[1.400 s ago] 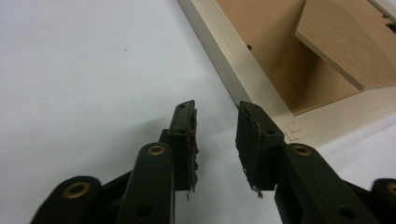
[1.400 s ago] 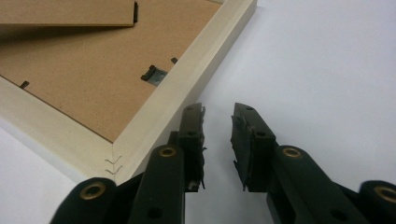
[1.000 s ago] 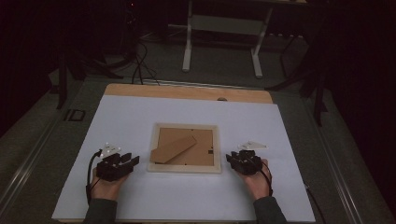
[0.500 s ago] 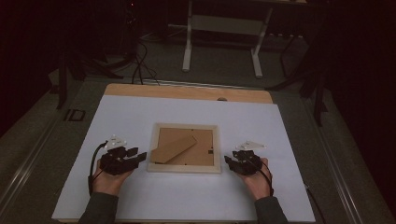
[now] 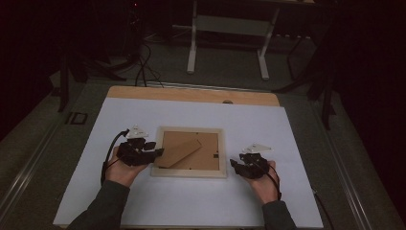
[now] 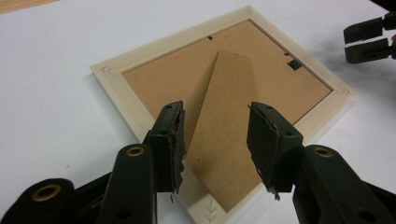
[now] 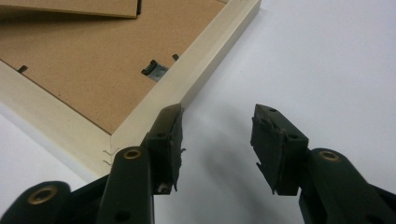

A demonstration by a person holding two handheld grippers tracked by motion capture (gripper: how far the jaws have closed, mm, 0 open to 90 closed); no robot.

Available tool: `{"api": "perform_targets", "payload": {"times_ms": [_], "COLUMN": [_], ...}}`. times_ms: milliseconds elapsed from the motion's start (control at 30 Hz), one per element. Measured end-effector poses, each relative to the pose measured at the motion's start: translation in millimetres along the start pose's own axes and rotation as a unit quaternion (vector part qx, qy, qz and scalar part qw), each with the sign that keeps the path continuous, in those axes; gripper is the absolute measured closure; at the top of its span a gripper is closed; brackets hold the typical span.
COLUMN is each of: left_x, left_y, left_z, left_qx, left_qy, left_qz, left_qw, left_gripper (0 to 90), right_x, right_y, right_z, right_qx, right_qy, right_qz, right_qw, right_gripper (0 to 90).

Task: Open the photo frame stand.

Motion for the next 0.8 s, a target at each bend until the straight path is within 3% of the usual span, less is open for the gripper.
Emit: {"api": "perform_targets", "payload": {"times_ms": [100, 267, 467, 800], "left_x": [6.6, 18.2, 30.7, 53.9], "left_y": [-5.4, -13.1, -17.6, -22.5], "left_z": [1.2, 3.1, 2.1, 0.2], "left_qx": [-0.002, 0.001, 0.006, 0.017], "left_qy": [-0.008, 0.007, 0.008, 0.026], "left_qz": [0.015, 0.028, 0.040, 0.080], "left_qw": [0.9999, 0.9996, 0.9991, 0.9963], "left_gripper": [56.9, 57.0, 54.2, 48.4], "right_x": [0.0, -1.2, -1.2, -1.0], "right_y": [0.5, 0.8, 1.7, 2.0], "right_z": [0.4, -0.2, -2.1, -2.1], "right_qx": [-0.001, -0.005, 0.000, -0.001], "right_qy": [-0.002, -0.005, -0.006, -0.009], "right_qz": [0.001, 0.000, 0.004, 0.005], "right_qw": [1.0000, 1.0000, 1.0000, 1.0000], "right_gripper": [52.3, 52.1, 50.9, 50.5]}}
Point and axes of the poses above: each handheld gripper's, and its own axes: x roughly forward along the jaws, y roughly out of its underside, z roughly to its left, the point moved 2 cm from there along x, roughly forward along the jaws, and after that the axes turned 8 degrees about y, right-handed, at the moved point
